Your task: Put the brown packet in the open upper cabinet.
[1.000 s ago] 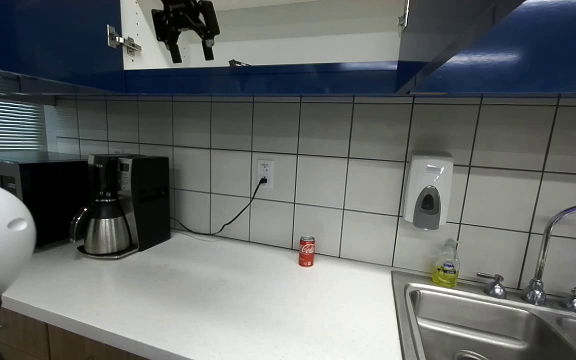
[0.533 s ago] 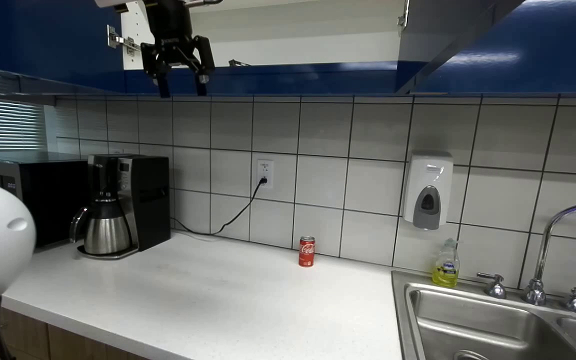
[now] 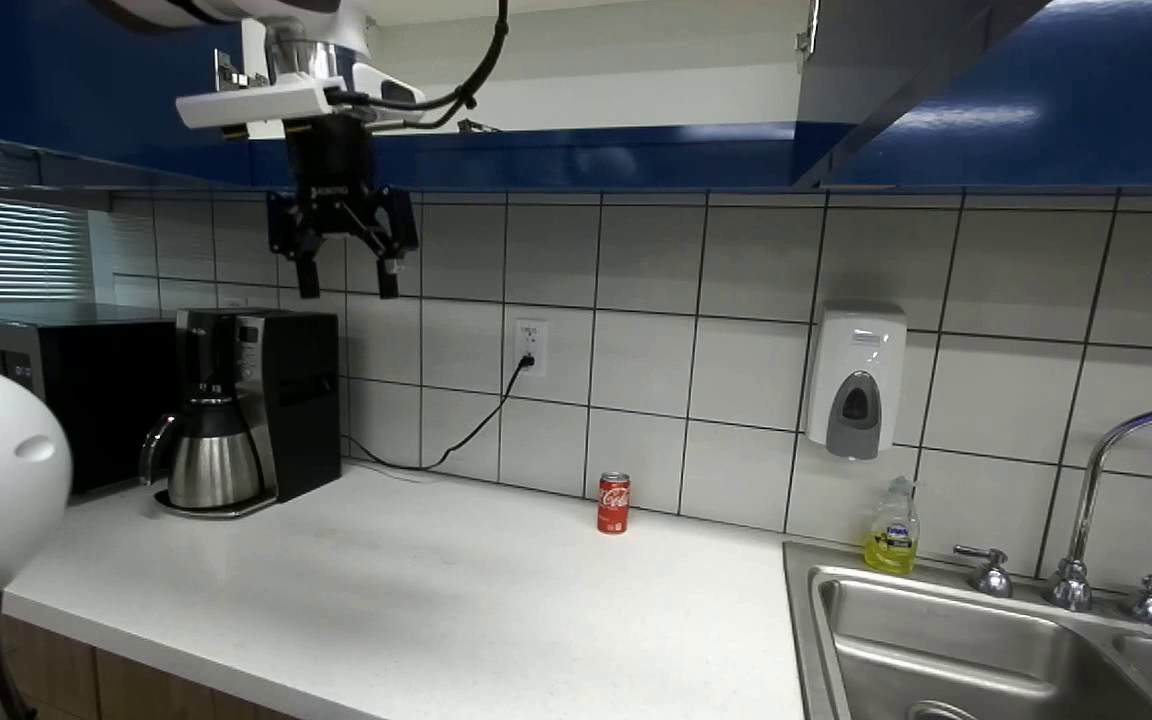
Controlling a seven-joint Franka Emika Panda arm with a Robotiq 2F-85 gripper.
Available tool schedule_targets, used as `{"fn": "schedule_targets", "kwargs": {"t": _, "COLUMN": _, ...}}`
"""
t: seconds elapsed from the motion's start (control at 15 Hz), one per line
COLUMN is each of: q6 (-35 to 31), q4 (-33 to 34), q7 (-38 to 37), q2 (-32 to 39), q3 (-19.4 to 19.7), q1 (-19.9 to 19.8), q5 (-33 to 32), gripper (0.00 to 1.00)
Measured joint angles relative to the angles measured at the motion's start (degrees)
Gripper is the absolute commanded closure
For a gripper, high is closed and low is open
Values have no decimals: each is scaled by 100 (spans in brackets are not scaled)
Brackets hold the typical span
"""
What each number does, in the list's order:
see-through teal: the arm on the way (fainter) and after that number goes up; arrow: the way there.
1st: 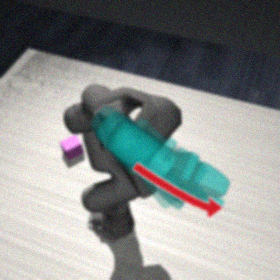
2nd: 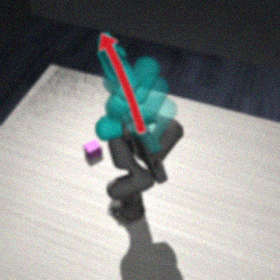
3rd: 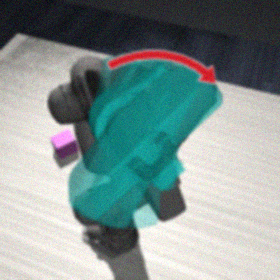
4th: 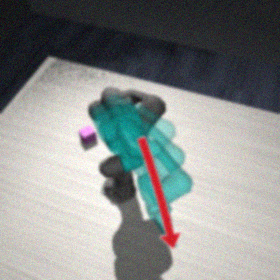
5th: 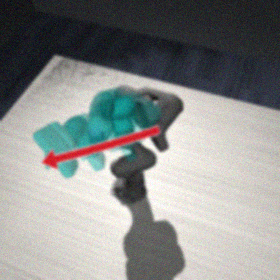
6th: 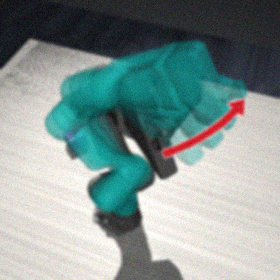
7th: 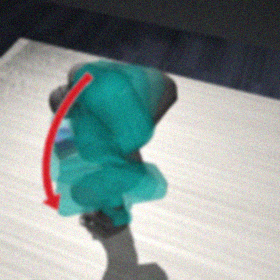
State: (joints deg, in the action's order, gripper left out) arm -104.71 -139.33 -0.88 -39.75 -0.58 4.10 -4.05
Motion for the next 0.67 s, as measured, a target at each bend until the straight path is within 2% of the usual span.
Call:
{"fn": "schedule_targets", "kwargs": {"t": 0.4, "q6": -255, "q4": -780, "q7": 53, "q2": 16, "q3": -25, "q1": 14, "q5": -3, "gripper": 0}}
{"fn": "schedule_targets", "kwargs": {"t": 0.67, "q6": -289, "q4": -899, "q7": 64, "q2": 18, "q3": -28, "q1": 32, "q5": -4, "gripper": 0}}
